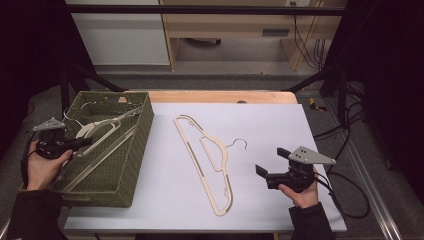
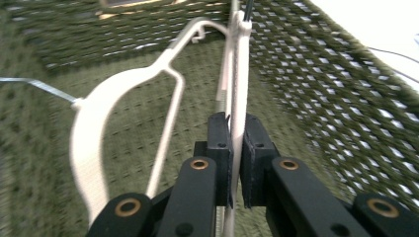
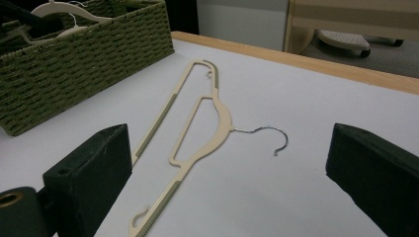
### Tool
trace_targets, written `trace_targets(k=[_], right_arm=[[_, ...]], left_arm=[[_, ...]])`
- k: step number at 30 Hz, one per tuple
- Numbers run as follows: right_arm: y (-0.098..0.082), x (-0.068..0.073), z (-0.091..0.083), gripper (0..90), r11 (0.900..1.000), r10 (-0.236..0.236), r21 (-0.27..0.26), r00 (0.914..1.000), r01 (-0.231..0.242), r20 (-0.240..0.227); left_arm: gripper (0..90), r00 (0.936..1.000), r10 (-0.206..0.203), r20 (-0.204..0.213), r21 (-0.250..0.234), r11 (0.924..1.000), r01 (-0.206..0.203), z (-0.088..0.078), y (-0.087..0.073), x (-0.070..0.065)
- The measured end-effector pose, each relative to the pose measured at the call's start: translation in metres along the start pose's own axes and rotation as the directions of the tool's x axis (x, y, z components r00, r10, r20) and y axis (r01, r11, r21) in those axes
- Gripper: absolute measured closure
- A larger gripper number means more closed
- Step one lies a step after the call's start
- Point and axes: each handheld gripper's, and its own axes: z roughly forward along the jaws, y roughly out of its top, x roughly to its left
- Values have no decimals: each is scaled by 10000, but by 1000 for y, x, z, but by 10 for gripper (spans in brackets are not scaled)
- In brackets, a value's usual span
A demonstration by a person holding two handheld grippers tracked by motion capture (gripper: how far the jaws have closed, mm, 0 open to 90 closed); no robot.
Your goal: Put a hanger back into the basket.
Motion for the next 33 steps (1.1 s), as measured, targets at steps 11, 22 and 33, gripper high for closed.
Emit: trace_targets(k=[11,22,33], right_arm=[[-2,2,5,46,9999,-24,154,10000,24,-24],[-3,2,7,45,9996,-23,265,10000,24,-58],[-3,3,8,46,9997,0,258,10000,2,-77]], left_arm=[[673,9846,-333,-1716,965,9941,504,7,-5,10],[514,9754,-751,-2070,1518,9825,1079,12,-13,16],[433,9741,-684,-2154,613,9946,834,-9,-5,1]])
